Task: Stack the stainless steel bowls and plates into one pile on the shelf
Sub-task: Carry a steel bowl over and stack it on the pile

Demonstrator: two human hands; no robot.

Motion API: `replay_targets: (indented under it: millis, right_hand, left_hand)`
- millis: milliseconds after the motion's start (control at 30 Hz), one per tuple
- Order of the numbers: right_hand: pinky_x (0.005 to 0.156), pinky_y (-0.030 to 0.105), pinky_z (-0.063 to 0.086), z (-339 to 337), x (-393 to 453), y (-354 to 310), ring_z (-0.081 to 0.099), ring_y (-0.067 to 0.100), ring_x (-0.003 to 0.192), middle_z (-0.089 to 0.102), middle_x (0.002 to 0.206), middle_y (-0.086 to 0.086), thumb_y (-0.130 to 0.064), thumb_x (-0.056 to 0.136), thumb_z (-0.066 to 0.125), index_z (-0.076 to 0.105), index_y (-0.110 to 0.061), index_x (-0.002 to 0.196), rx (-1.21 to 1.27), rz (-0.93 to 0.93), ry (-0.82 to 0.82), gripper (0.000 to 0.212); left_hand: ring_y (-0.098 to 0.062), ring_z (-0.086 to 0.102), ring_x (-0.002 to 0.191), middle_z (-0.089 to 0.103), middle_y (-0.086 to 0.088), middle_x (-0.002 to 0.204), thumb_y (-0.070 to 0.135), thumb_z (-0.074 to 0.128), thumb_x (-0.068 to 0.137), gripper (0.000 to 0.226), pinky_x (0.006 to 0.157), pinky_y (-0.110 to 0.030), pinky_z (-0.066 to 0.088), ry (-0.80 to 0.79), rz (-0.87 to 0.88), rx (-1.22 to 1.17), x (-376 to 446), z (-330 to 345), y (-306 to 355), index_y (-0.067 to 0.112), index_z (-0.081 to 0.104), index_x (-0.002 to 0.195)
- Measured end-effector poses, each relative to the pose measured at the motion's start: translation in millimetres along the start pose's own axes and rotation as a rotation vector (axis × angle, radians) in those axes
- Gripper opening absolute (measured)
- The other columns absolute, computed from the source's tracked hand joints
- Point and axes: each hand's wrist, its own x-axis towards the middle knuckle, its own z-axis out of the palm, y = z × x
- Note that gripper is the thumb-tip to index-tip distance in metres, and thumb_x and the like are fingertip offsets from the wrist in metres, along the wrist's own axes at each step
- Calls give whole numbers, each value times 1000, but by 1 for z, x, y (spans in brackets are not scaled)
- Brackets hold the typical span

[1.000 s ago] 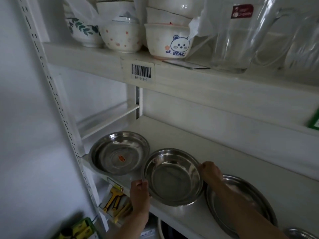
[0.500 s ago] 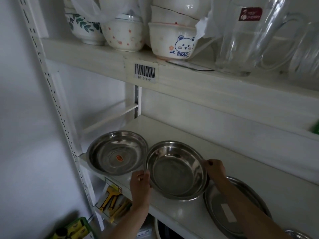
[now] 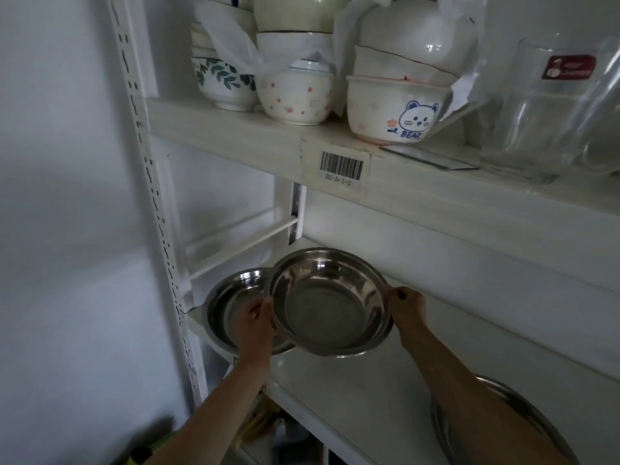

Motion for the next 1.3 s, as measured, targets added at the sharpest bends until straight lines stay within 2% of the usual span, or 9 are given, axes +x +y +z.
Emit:
replay_targets:
  millis: [133, 200, 267, 433, 567, 933, 1033, 1167, 1300]
  right_hand:
    - [55, 24, 44, 42, -2, -10, 53, 17, 57, 61, 61, 4, -29, 86, 61, 64, -9, 67, 14, -4, -55, 28]
    - [59, 28, 49, 63, -2, -13, 58, 19, 62, 65, 67, 6, -27, 86, 60, 68, -7, 74, 0, -9, -80, 25]
    - [66, 34, 53, 83, -2, -13, 61, 22, 67, 68, 71, 7, -29, 85, 60, 69, -9, 76, -15, -6, -96, 24]
    - [73, 39, 56, 122, -2, -9, 67, 28, 77, 71, 77, 9, -29, 83, 56, 69, -12, 78, -130, -13, -130, 22]
    - [77, 40, 57, 140, 1, 1, 68, 30, 84, 74, 85, 10, -32, 84, 57, 71, -11, 84, -196, -12, -147, 26]
    - [78, 32, 50, 160, 3, 20, 68, 32, 95, 74, 99, 15, -26, 87, 61, 74, -8, 97, -351, -38, -116, 24]
    - [69, 28, 46, 162, 3, 21, 68, 32, 90, 74, 93, 13, -26, 86, 61, 75, -8, 92, -395, -28, -107, 23]
    - [62, 25, 40, 164, 0, 17, 63, 25, 69, 66, 69, 8, -26, 84, 61, 74, -7, 77, -475, -46, -87, 24]
    - [61, 23, 38, 167, 2, 20, 69, 28, 77, 72, 79, 10, -31, 83, 62, 70, -6, 75, -531, -69, -83, 27]
  left_hand:
    - [-15, 62, 70, 67, -11, 79, 13, 54, 93, 21, 66, -27, 51, 50, 45, 85, 28, -28, 9, -1, 67, 85]
    - [-9, 62, 69, 65, -10, 82, 11, 54, 92, 18, 62, -20, 51, 75, 52, 144, 46, -42, 6, 2, 67, 84]
    - [-19, 64, 79, 64, -10, 89, 15, 55, 92, 18, 62, -20, 48, 102, 13, 167, 63, -55, 1, 2, 67, 87]
    - [-26, 60, 71, 62, -11, 74, 12, 56, 92, 21, 72, -40, 53, 159, -33, 230, 92, -80, -13, 8, 60, 72]
    - [-30, 67, 84, 69, -11, 87, 18, 61, 90, 11, 85, -50, 56, 179, -108, 287, 108, -94, -34, 9, 66, 88]
    - [-25, 64, 86, 68, -5, 85, 13, 61, 89, 8, 81, -35, 51, 249, -110, 384, 118, -101, -57, 12, 68, 91]
    - [-24, 63, 84, 69, -7, 87, 15, 62, 89, 16, 82, -34, 50, 257, -108, 425, 121, -101, -57, 6, 70, 98]
    - [-24, 65, 84, 72, -11, 91, 18, 65, 88, 20, 79, -32, 51, 259, -116, 446, 126, -105, -57, 4, 70, 101]
    - [-23, 65, 79, 73, -12, 90, 19, 67, 86, 21, 78, -33, 53, 259, -117, 465, 129, -106, -57, 4, 70, 100]
